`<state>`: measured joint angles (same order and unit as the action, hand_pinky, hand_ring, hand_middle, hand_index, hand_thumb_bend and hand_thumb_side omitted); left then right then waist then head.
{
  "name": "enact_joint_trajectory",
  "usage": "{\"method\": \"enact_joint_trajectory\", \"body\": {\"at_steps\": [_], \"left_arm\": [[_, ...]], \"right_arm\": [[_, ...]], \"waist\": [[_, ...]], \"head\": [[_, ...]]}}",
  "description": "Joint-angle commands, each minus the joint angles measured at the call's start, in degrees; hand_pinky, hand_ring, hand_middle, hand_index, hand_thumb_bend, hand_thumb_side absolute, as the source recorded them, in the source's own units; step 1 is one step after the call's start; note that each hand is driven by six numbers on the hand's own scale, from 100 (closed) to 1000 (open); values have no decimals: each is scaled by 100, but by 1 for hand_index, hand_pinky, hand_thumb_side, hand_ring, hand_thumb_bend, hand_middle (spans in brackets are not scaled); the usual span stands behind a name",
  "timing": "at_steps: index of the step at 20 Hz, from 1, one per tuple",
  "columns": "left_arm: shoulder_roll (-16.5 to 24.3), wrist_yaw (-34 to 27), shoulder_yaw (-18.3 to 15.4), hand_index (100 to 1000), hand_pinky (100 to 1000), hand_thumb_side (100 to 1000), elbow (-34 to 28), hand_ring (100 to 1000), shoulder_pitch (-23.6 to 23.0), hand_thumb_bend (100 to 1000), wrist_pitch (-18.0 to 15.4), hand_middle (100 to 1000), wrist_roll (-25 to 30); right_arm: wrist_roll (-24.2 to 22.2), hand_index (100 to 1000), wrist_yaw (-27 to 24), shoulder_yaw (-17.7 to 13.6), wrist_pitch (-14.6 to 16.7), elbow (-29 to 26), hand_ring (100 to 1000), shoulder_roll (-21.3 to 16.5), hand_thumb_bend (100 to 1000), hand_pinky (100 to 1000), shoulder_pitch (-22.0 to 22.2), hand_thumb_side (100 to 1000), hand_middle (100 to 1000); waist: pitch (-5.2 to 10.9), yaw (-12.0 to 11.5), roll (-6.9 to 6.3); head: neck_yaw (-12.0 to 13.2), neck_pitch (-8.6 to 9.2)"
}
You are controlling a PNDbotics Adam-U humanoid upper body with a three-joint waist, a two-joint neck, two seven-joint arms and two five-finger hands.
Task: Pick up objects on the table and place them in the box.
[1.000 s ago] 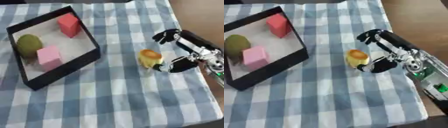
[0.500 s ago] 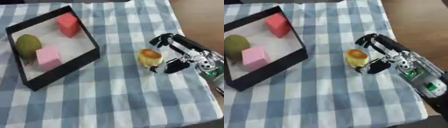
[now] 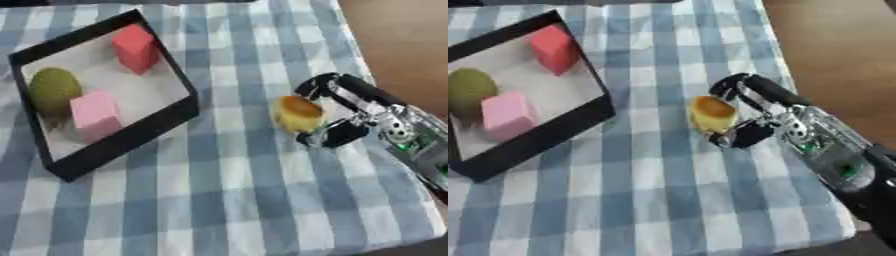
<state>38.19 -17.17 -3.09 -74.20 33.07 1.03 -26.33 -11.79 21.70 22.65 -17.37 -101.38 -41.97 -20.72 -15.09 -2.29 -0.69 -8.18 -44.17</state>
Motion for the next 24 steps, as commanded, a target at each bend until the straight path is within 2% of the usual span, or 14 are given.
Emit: {"method": "enact_joint_trajectory", "body": {"at_steps": [1, 4, 5, 8, 15, 21, 24], "left_arm": [[139, -1, -38, 902, 814, 920, -69, 829, 72, 278, -9, 741, 6], [136, 1, -38, 901, 814, 920, -66, 829, 70, 278, -7, 741, 3], [134, 0, -39, 901, 814, 921, -66, 830, 70, 277, -8, 741, 2], [131, 0, -38, 901, 815, 921, -72, 830, 75, 277, -12, 741, 2], [164, 8, -50, 901, 817, 921, -85, 831, 59, 276, -14, 742, -3], [220, 31, -63, 901, 817, 918, -100, 831, 37, 275, -22, 741, -11], [254, 38, -71, 901, 817, 915, -147, 830, 14, 278, -39, 741, -11]], "right_arm": [[18, 776, 3, -14, 32, 4, 739, -70, 439, 815, -78, 100, 689], [32, 754, -52, 2, 35, -20, 721, -80, 369, 811, -78, 100, 659], [30, 736, -57, 7, 35, -25, 707, -83, 321, 807, -80, 100, 632], [23, 693, -48, 11, 35, -23, 668, -75, 265, 796, -95, 100, 581], [183, 663, -194, -54, -26, -275, 636, -157, 249, 788, -102, 100, 548], [350, 640, -311, -350, -136, -947, 617, -453, 233, 787, -152, 100, 522], [316, 636, -475, -502, -154, -1269, 610, -601, 235, 787, -336, 100, 517]], "waist": [[-8, -8, -81], [-13, -5, -78], [-13, -4, -76], [-12, -3, -76], [7, 4, -63], [63, 18, -10], [108, 16, 19]], "head": [[-15, 5], [-11, 5], [-14, 5], [-16, 5], [13, 5], [87, 5], [135, 5]]}}
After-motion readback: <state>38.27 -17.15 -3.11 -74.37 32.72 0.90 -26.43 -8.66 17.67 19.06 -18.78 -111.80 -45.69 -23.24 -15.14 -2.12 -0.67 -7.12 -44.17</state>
